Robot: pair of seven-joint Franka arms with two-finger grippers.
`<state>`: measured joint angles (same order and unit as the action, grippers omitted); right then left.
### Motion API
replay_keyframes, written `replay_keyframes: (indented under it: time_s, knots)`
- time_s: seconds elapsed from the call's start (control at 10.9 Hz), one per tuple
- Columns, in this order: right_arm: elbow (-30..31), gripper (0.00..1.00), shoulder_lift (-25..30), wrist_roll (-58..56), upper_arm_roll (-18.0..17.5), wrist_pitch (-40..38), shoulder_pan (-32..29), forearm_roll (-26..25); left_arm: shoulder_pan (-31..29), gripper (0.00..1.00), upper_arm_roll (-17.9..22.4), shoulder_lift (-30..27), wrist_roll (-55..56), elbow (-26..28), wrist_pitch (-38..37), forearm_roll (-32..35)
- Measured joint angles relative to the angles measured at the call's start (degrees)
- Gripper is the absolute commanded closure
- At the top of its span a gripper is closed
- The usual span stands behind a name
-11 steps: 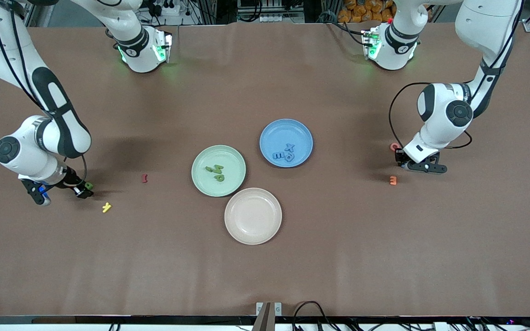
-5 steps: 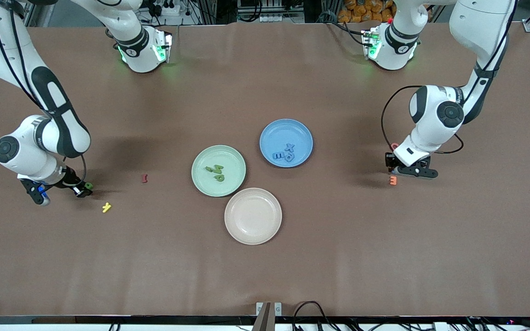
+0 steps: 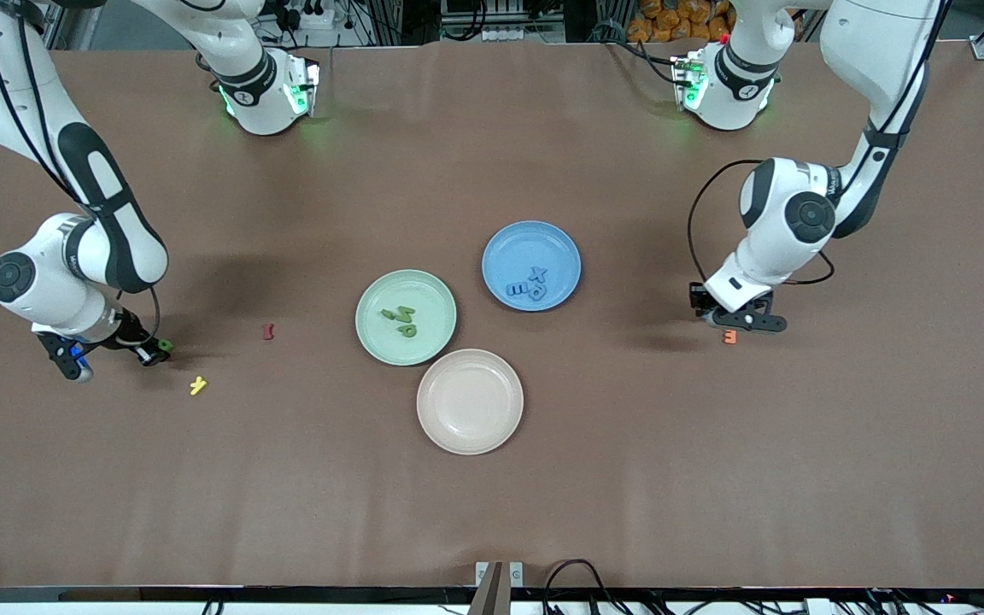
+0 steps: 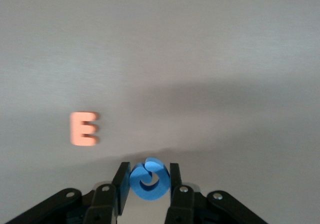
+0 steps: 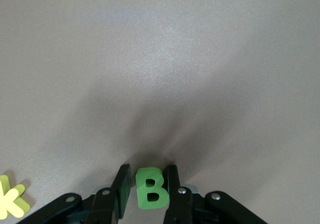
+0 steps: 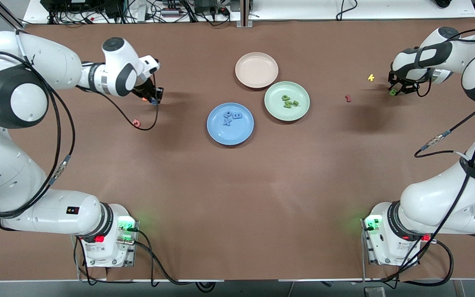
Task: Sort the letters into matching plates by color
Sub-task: 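Place blue 'e' on the blue plate while the right gripper carries green 'B'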
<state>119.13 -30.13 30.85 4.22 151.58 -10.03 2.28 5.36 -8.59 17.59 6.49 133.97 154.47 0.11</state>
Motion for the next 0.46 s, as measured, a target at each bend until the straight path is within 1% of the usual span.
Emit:
replay_keyframes:
  time_s: [0.27,0.37,0.46]
  knots:
    - [0.0,0.71,0.0,-2.8,-0.1,-0.1,0.0,-0.1,1.0,1.00,-3.1,-0.3,5.1,-2.8,-4.7,0.0]
    - [0.0,0.75,0.0,-6.4,-0.1,-0.1,0.0,-0.1,1.3,1.00,-3.7,-0.4,6.2,-3.3,-5.5,0.0]
    - [-0.2,0.75,0.0,-10.3,-0.3,-0.5,0.0,-0.1,1.6,1.00,-4.2,-0.4,7.4,-3.6,-6.3,0.0]
